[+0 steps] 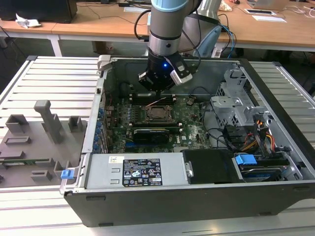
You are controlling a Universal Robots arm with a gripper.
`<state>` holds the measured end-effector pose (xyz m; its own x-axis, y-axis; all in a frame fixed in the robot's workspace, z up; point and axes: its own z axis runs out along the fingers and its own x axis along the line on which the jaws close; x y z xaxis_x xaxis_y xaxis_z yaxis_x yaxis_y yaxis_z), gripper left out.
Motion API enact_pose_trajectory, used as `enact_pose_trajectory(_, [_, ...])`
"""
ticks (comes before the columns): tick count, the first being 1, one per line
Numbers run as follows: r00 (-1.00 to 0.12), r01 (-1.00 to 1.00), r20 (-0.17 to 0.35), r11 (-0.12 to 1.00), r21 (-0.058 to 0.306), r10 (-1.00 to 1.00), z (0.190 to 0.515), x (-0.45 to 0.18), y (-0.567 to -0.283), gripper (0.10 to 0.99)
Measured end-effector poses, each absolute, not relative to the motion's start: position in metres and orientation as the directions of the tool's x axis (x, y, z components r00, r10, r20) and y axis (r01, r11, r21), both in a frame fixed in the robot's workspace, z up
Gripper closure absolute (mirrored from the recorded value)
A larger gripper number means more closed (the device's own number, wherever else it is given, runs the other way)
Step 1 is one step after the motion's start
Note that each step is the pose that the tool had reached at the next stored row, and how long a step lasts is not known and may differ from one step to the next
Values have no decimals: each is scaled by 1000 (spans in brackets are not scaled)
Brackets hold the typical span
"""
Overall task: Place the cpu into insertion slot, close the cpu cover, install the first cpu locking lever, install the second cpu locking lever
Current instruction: 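Install the first cpu locking lever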
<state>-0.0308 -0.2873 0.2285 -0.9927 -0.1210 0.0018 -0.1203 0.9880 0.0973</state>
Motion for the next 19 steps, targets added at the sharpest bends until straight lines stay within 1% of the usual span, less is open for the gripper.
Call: enact_pose_trajectory(19, [-993, -120, 2, 988, 94, -121, 213, -15, -286, 980])
